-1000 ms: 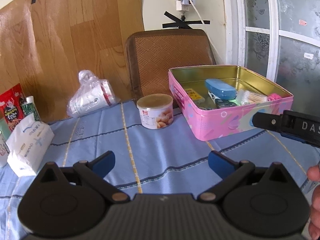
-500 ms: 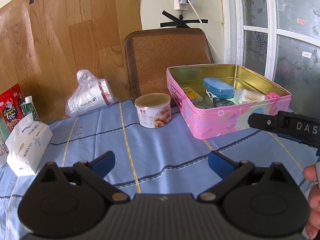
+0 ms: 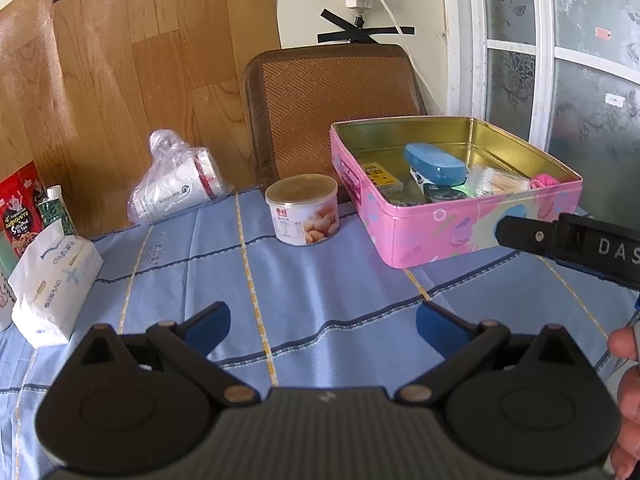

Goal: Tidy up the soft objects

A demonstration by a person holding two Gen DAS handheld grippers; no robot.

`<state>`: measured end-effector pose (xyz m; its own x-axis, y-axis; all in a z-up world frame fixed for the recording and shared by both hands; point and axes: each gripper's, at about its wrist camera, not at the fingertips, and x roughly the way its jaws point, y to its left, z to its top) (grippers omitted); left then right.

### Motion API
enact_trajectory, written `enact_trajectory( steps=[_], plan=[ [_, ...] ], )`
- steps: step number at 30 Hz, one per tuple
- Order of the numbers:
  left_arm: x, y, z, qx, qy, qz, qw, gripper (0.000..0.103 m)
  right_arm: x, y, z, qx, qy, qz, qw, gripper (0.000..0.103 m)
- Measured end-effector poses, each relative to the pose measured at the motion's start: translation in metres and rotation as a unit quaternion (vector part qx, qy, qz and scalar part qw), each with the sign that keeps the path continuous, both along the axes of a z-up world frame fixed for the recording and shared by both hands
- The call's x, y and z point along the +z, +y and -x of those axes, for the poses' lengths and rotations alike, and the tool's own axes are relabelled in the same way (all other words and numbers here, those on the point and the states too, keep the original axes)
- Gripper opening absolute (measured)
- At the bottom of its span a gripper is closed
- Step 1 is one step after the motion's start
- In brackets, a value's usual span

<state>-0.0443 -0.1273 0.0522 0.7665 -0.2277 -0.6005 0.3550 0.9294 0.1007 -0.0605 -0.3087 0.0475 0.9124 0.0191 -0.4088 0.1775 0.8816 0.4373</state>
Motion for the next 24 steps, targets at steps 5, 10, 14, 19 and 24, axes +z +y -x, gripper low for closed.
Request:
enact_trajectory(
  steps=[5, 10, 14, 19, 24],
  plan=[
    [-0.0016, -0.0009, -0.0003, -0.005, 0.007, -0.002, 1.0000, 0.103, -0.0014, -0.0016, 0.0006, -0.003, 0.000, -0.003, 1.000, 0.084],
    [-0.0034, -0.0019, -0.0008, -0.012, 0.019, 0.001, 0.9997, 0.103, -0.0024, -0.0014, 0.0013, -0.002, 0.002, -0.005, 1.000, 0.084],
    [-0.0049, -0.0029, -0.0005, -0.017, 0.028, 0.003, 0.9995, 0.103, -0.0022, -0.0013, 0.0013, -0.003, 0.002, -0.004, 1.000, 0.084],
    [-0.0061, -0.0038, 0.0001, -0.025, 0.035, 0.005, 0.9990, 0.103, -0.0040, -0.0015, 0.0016, -0.003, 0.003, -0.006, 1.000, 0.084],
    [-0.0068, -0.0040, 0.0005, -0.034, 0.045, 0.010, 0.9983, 0.103, -0.0046, -0.0007, 0.0023, -0.004, 0.003, -0.006, 1.000, 0.084]
  ],
)
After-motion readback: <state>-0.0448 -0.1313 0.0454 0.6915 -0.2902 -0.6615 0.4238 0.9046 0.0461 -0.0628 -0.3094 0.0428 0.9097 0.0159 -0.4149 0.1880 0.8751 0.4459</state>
